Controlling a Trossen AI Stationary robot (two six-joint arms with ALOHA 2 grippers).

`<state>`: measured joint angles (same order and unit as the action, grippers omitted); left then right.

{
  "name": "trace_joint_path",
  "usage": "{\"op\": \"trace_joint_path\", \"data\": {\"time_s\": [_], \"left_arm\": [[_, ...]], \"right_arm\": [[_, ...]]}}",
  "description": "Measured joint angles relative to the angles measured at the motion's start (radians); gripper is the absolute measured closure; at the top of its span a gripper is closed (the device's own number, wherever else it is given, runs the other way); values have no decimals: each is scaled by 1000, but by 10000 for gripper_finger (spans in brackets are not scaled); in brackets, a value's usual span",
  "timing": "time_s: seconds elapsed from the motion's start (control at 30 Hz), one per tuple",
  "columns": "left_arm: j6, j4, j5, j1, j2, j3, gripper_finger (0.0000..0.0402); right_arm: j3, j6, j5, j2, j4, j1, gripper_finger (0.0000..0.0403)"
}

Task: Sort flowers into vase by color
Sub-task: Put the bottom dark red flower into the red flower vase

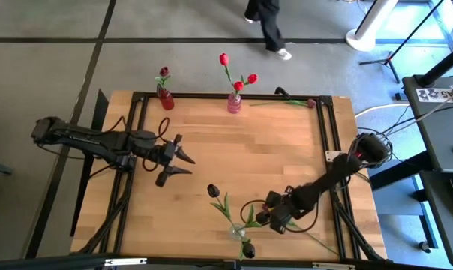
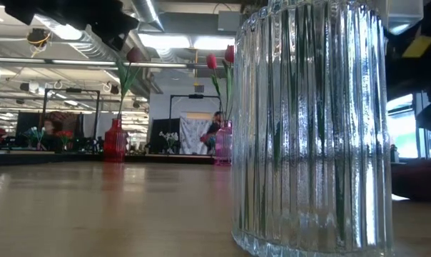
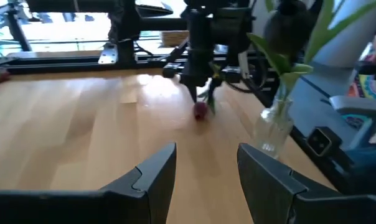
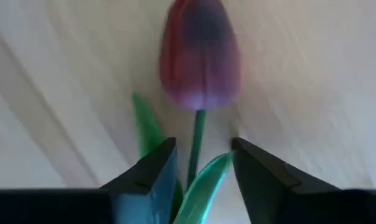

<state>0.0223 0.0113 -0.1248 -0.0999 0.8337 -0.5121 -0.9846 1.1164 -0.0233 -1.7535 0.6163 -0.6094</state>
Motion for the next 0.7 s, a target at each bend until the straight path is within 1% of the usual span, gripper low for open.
{"op": "trace_joint_path", "data": {"time_s": [0.1, 0.2, 0.23, 0.27, 0.3, 0.4, 0.47, 0.57, 0.63, 0.7], "left_arm": [[-27, -3, -11, -27, 0, 0, 235], [-62, 22, -77, -62, 0, 1, 235], [-66, 52, -90, -75, 0, 5, 235], [-67, 92, -94, -89, -1, 19, 235], [-71, 131, -95, -97, -2, 40, 235], [-63, 259, -85, -109, 1, 133, 235], [-35, 372, -38, -109, 0, 199, 235], [-1, 477, 77, -108, 1, 289, 235], [26, 562, 153, -108, 1, 339, 235], [56, 659, 192, -107, 0, 381, 235]], "right_arm": [[1, -27, 15, -4, 3, 12, 285], [3, -103, 40, -2, -4, 20, 347], [3, -127, 52, -2, -6, 25, 373], [3, -148, 60, -2, -10, 29, 386], [3, -156, 62, -2, -10, 31, 390], [4, -186, 84, 5, -21, 52, 381], [2, -251, 187, 16, -56, 83, 389], [0, -408, 305, 58, -116, 144, 395], [-2, -530, 338, 74, -199, 197, 391], [-2, -668, 342, 77, -308, 268, 392]]}}
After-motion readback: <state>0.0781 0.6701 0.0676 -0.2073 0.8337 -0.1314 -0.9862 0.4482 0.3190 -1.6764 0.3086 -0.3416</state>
